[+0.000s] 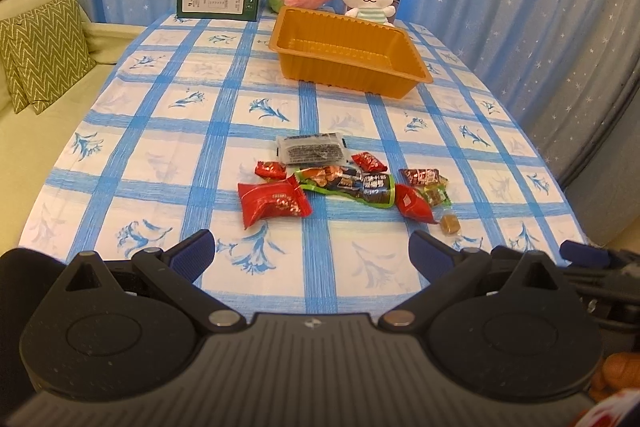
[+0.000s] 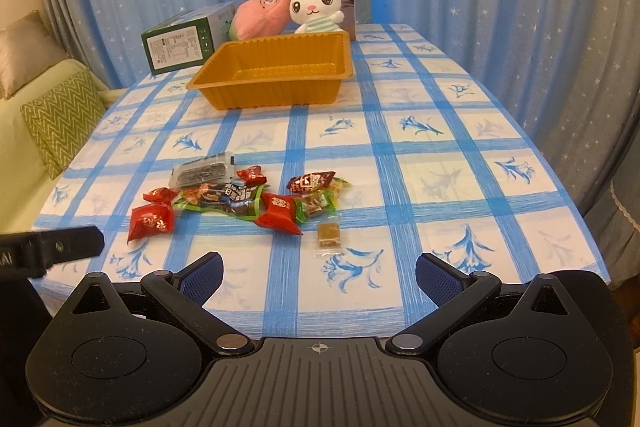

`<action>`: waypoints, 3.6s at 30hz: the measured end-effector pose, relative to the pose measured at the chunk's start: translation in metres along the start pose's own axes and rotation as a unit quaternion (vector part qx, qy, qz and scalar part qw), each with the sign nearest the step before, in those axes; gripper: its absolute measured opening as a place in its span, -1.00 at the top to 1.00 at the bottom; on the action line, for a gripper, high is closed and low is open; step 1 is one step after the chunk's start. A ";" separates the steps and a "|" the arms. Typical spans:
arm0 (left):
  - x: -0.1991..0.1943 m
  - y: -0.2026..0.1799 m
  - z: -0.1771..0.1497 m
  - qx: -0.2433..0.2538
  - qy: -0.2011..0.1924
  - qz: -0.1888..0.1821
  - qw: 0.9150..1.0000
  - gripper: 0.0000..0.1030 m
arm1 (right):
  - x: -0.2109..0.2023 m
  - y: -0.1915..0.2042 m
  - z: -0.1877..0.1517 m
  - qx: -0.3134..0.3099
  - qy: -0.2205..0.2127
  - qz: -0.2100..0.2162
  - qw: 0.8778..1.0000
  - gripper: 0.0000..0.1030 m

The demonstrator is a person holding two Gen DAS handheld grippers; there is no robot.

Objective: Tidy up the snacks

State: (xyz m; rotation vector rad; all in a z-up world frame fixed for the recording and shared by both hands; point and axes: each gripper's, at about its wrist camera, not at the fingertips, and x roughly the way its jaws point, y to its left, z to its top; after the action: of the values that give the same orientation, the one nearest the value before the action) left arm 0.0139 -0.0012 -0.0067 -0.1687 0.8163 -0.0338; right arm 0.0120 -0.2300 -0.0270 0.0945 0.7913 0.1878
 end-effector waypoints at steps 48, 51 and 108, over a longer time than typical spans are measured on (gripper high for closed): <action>0.139 0.026 0.027 0.194 0.105 -0.069 0.973 0.54 | 0.114 -0.024 0.011 0.017 0.044 0.000 0.999 -0.14; 0.135 0.021 0.025 0.174 0.100 -0.069 0.977 0.54 | 0.118 -0.021 0.010 0.002 0.045 -0.002 0.999 0.04; 0.251 0.009 0.228 0.082 -0.064 -0.062 0.993 0.55 | 0.245 -0.015 0.233 -0.019 -0.087 0.057 0.994 0.58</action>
State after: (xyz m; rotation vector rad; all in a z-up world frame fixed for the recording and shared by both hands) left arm 0.3511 0.0152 -0.0360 -0.0644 0.6719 -0.2049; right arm 0.3488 -0.1988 -0.0367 0.1188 0.6096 0.2994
